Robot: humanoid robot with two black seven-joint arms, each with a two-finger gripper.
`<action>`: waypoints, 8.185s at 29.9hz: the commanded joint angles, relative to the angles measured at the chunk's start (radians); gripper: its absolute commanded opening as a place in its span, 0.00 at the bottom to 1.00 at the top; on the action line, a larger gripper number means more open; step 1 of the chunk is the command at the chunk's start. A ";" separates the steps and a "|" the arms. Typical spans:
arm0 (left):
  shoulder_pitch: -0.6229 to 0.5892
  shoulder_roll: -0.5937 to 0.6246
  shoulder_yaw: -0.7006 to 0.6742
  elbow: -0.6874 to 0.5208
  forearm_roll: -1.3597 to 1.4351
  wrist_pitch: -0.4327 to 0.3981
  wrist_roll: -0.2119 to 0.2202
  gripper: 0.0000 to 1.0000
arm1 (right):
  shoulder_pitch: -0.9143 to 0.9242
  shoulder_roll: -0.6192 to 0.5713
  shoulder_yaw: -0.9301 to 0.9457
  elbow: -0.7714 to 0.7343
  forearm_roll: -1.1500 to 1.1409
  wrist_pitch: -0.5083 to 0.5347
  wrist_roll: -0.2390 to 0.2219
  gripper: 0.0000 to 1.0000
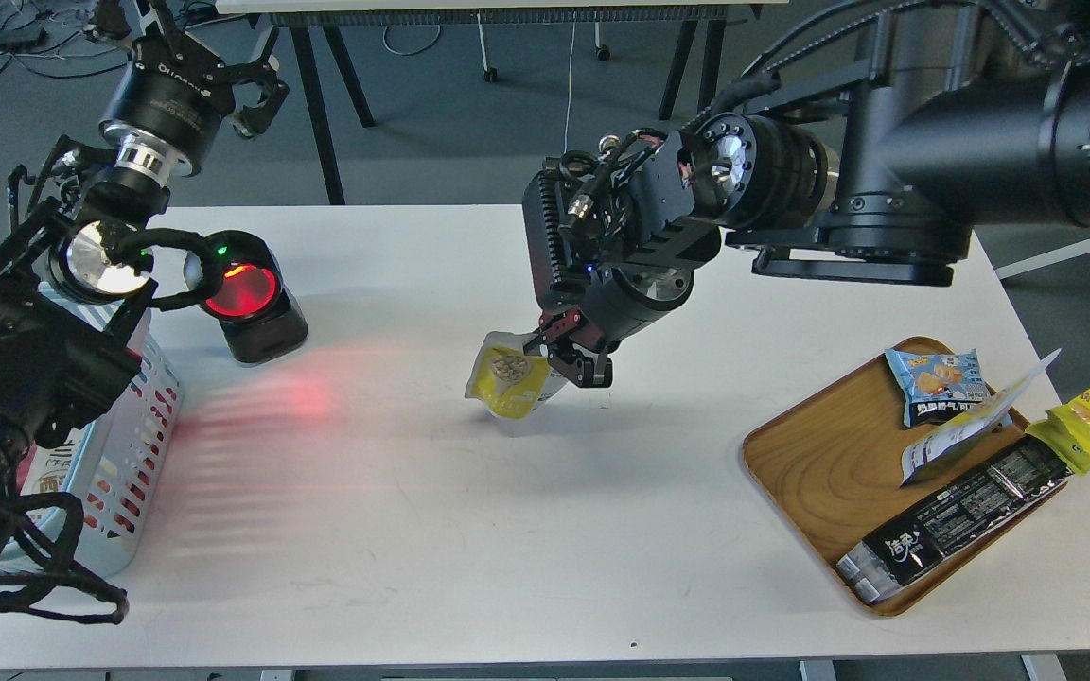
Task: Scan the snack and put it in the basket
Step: 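Lift the pouch and carry it toward the table center, lowering it, then release the pouch upright on the table and raise the right gripper, then reach the left gripper to the standing pouch and grasp it, then carry the pouch with the left gripper in front of the barcode scanner, then lift the pouch over the blue basket and drop it inside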
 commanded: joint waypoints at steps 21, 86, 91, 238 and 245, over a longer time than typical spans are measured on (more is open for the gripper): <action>0.000 0.000 0.000 0.000 0.000 0.000 0.000 1.00 | -0.030 0.003 -0.002 -0.019 0.000 -0.002 0.000 0.14; -0.048 0.244 0.529 -1.022 1.905 0.000 -0.004 0.94 | -0.855 -0.501 0.950 -0.683 1.756 0.420 0.000 0.99; -0.008 0.216 0.529 -1.014 2.048 0.000 -0.001 0.94 | -0.916 -0.501 1.026 -0.671 1.756 0.437 0.000 0.99; 0.020 1.259 0.431 -0.875 1.821 0.140 -0.248 0.00 | -0.963 -0.574 1.124 -0.655 1.753 0.482 0.000 1.00; 0.020 1.271 0.549 -0.850 1.821 0.223 -0.248 0.00 | -0.964 -0.570 1.124 -0.655 1.753 0.482 0.000 1.00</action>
